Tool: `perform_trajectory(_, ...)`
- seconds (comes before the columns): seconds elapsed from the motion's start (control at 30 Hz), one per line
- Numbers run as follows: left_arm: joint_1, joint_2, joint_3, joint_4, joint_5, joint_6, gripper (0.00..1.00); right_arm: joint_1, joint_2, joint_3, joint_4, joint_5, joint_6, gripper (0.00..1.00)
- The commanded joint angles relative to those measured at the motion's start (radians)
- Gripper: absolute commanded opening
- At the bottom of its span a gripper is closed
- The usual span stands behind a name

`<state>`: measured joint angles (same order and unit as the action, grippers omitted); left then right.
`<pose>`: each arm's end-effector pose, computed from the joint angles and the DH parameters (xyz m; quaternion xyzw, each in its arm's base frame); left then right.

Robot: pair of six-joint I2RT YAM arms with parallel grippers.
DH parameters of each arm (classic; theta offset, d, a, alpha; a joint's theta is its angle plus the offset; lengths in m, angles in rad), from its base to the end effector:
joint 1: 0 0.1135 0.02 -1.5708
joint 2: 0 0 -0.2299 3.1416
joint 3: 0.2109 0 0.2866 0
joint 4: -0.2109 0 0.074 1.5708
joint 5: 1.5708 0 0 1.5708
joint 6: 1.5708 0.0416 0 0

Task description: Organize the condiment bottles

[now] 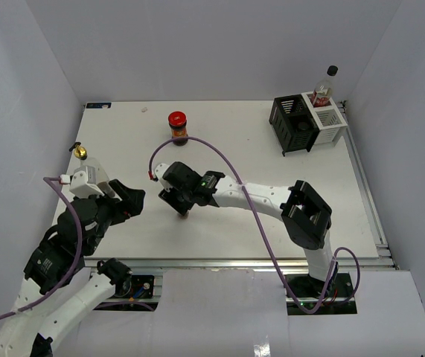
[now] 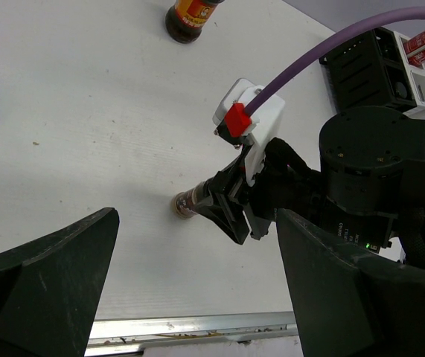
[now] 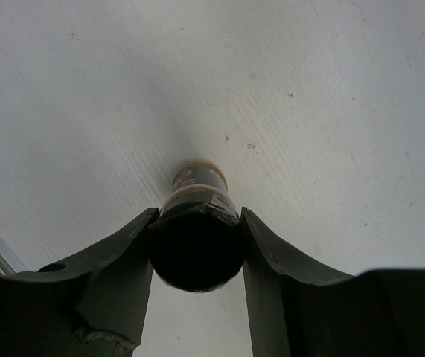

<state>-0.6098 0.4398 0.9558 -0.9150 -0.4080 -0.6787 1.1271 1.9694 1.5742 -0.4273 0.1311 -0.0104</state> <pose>0.1156 -0.0606 0.3583 -0.1401 0.8116 -0.1903 0.5343 0.2064 0.4216 0.1884 -0.4801 0.7955 0.1415 0.3416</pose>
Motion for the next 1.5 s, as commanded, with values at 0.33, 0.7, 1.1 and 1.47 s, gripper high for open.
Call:
perform_trajectory(0.33,0.003,0.201,-0.082,0.162,0.198,0.037,0.97,-0.44,-0.263,0.065,-0.131,0.159,-0.055,0.08)
perform_trajectory(0.7,0.004,0.227,-0.127,0.266,0.253,0.05,0.97,-0.881,-0.291,0.173,0.028,0.095,-0.04,0.08)
perform_trajectory(1.1,0.004,0.247,-0.128,0.291,0.243,0.066,0.98,-0.997,-0.21,0.19,0.142,0.018,-0.011,0.08)
perform_trajectory(1.47,0.003,0.267,-0.136,0.298,0.223,0.072,0.98,-1.0,-0.147,0.226,0.095,0.021,0.003,0.08)
